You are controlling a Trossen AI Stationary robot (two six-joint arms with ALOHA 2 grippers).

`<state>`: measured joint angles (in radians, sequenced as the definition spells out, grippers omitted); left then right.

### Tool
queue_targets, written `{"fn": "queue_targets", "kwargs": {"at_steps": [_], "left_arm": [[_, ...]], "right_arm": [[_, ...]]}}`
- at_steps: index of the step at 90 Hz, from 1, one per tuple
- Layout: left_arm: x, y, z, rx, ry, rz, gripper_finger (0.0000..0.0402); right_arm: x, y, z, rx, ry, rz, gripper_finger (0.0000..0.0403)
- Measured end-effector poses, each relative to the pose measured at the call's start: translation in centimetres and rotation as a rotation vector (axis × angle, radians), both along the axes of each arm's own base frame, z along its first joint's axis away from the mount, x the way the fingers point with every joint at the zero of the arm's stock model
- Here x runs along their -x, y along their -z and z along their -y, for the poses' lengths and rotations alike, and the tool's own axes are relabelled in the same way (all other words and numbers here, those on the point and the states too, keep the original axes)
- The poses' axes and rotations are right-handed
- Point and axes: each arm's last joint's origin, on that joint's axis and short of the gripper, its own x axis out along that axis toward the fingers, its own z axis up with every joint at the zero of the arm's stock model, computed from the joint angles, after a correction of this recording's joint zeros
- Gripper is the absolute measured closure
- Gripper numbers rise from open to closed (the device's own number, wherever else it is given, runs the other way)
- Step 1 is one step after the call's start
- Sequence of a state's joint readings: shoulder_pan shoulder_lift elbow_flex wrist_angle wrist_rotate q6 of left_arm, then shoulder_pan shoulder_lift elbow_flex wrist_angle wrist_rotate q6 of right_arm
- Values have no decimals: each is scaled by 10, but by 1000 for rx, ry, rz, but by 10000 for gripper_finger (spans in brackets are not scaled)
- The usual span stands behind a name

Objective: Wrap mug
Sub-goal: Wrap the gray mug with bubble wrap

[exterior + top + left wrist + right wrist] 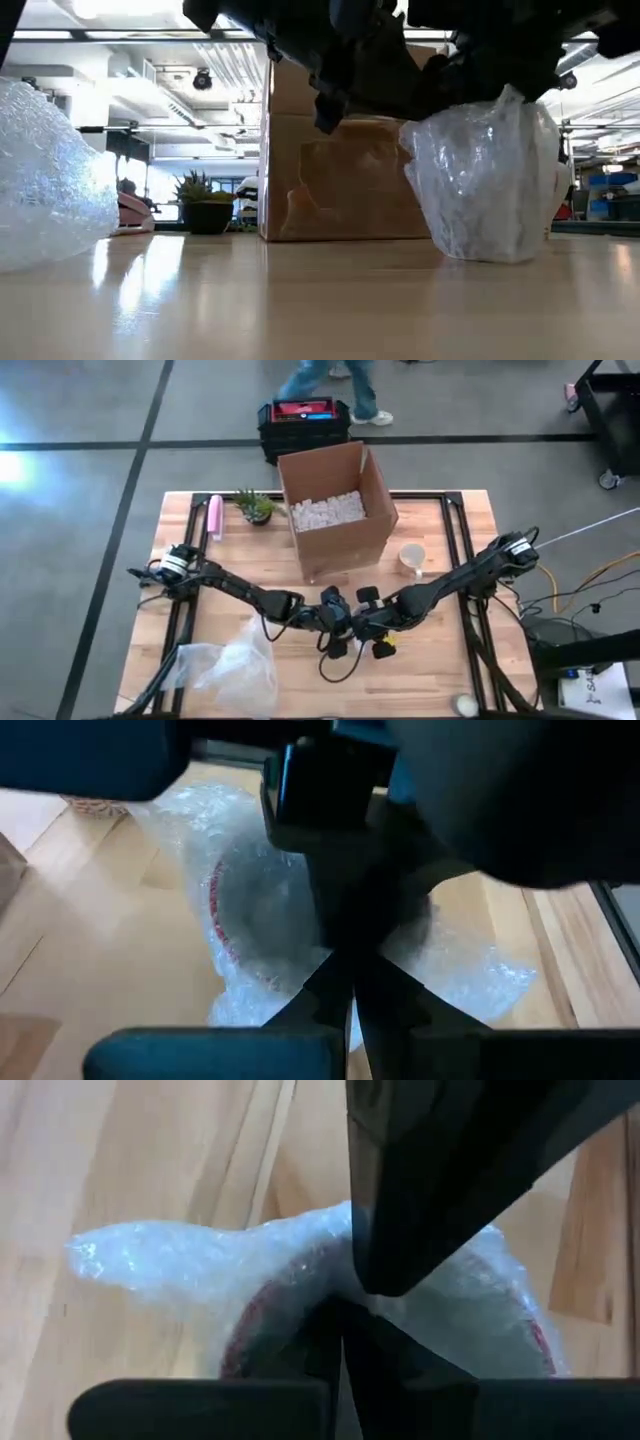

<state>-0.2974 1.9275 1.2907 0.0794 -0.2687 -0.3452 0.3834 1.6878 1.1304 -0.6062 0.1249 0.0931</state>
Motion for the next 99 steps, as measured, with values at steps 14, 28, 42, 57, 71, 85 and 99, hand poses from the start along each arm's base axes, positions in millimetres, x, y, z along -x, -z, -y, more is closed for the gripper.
{"fn": "queue_targets", "kwargs": {"at_steps": [14, 28, 42, 57, 71, 85, 99], "left_arm": [[4, -7, -2, -3, -2, -7, 402], [6, -11, -2, -1, -1, -5, 402], [7, -13, -1, 4, 8, -15, 402], [8, -12, -1, 2, 11, -28, 402], [9, -12, -2, -3, 11, -47, 402], [8, -8, -1, -4, 12, -52, 402], [6, 0, -1, -9, 14, -74, 402]], "right_arm": [[1, 8, 0, -47, -6, 32, 401], [-3, 8, -3, -82, -16, 70, 401], [-11, 5, -6, -115, -22, 145, 401], [-13, 4, 0, -131, -2, 150, 401], [-12, -4, 4, -134, 14, 169, 401], [-8, -26, 6, -121, 17, 162, 401], [-3, -54, 8, -92, 22, 138, 400]]}}
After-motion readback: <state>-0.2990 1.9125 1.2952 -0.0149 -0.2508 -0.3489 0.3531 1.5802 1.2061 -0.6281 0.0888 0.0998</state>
